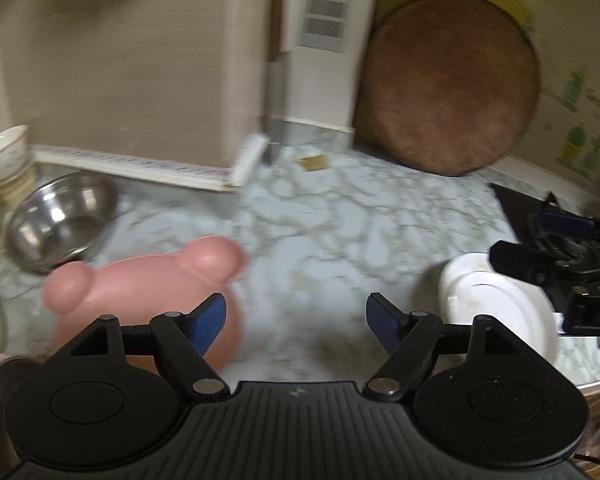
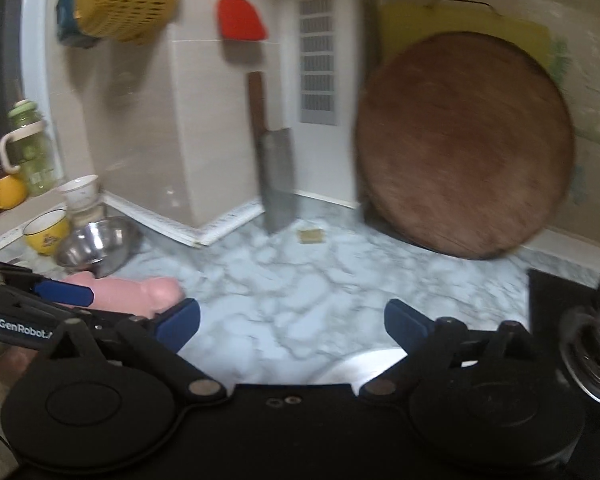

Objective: Organize plates and bowls
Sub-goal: 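Move both grippers to the rim of the pink bear-shaped plate, then close both grippers on the pink plate's rim, then lift the pink plate and carry it toward the stove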

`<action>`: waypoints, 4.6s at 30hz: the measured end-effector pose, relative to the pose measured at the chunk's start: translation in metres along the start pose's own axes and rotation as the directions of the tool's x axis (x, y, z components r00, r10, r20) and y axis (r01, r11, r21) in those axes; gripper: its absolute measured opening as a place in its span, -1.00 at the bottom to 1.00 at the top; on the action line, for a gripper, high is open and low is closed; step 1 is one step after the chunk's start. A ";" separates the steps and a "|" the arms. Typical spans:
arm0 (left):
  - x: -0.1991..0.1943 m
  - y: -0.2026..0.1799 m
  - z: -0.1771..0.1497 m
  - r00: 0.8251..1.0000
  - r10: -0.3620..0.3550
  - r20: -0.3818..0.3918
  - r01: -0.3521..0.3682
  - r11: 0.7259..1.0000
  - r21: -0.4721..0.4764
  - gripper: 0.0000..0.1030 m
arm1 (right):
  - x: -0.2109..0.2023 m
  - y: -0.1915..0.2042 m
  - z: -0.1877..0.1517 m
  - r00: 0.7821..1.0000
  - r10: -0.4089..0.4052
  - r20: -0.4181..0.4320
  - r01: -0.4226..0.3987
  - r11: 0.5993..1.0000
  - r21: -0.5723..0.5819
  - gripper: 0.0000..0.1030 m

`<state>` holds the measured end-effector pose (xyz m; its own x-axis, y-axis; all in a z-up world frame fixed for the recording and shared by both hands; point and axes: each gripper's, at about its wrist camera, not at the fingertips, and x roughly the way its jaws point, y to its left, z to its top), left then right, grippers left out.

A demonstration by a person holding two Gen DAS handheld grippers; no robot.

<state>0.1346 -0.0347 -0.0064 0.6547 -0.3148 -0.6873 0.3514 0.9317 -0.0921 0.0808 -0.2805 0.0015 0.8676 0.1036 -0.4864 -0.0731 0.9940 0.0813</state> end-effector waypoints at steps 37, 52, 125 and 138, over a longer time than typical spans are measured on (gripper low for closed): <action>0.089 0.207 0.006 0.913 0.140 -0.384 -0.243 0.941 -0.236 0.35 | 0.193 0.140 0.005 0.906 0.102 -0.410 -0.106 0.994 0.013 0.62; 0.101 0.200 -0.001 0.901 0.148 -0.408 -0.252 0.943 -0.216 -0.47 | 0.211 0.146 -0.006 0.877 0.137 -0.461 -0.122 0.991 0.063 -0.29; 0.134 -0.179 0.048 0.973 -0.079 -0.215 0.111 0.983 0.143 -0.70 | 0.009 -0.160 -0.051 0.932 -0.233 -0.278 0.296 0.931 0.212 -0.70; 0.149 -0.178 0.035 0.968 -0.075 -0.241 0.107 0.986 0.125 -0.70 | 0.024 -0.172 -0.065 0.931 -0.199 -0.306 0.267 0.942 0.202 -0.69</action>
<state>0.1929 -0.2538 -0.0675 0.4462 -0.3307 -0.8316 0.5007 0.8624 -0.0743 0.0816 -0.4465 -0.0808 0.6716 -0.0904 -0.7354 0.2624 0.9572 0.1219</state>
